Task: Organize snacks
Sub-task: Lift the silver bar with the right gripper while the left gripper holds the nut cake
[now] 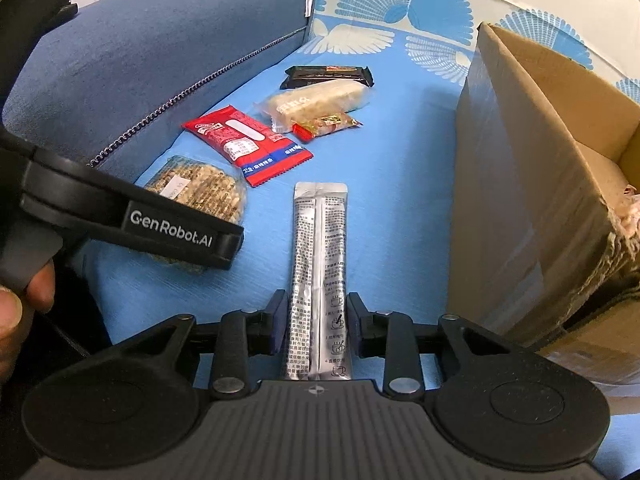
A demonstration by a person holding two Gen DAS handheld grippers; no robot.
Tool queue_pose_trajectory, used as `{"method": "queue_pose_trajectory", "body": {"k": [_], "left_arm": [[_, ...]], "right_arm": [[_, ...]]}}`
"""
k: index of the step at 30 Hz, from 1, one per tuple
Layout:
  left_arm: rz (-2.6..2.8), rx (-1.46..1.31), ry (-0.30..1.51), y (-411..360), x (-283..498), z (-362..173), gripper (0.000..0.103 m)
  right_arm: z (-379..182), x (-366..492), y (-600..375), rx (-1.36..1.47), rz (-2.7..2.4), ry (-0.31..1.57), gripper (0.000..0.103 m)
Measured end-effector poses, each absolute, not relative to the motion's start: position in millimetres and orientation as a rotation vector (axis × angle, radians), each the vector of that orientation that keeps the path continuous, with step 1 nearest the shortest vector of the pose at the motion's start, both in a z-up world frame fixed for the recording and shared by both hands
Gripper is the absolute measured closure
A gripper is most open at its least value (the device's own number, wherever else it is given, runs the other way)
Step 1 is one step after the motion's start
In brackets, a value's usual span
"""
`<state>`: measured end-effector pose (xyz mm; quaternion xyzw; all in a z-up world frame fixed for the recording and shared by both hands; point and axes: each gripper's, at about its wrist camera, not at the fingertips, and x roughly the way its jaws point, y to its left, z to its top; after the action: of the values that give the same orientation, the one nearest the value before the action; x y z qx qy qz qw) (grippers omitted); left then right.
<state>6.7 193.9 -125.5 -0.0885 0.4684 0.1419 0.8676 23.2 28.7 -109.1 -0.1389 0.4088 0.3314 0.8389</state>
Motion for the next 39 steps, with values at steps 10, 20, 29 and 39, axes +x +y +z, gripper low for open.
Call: {"method": "queue_pose_trajectory", "body": {"k": [10, 20, 29, 39], "left_arm": [[0.306, -0.177, 0.946, 193, 2, -122, 0.019], [0.295, -0.166, 0.928, 192, 0, -120, 0.019], [0.289, -0.165, 0.911, 191, -4, -117, 0.019], [0.29, -0.163, 0.866, 190, -9, -112, 0.019]], "right_arm": [[-107, 21, 27, -0.31, 0.711, 0.836, 0.073], [-103, 21, 26, -0.302, 0.7, 0.816, 0.073], [-101, 19, 26, -0.295, 0.697, 0.802, 0.075], [-97, 17, 24, -0.286, 0.685, 0.77, 0.078]]}}
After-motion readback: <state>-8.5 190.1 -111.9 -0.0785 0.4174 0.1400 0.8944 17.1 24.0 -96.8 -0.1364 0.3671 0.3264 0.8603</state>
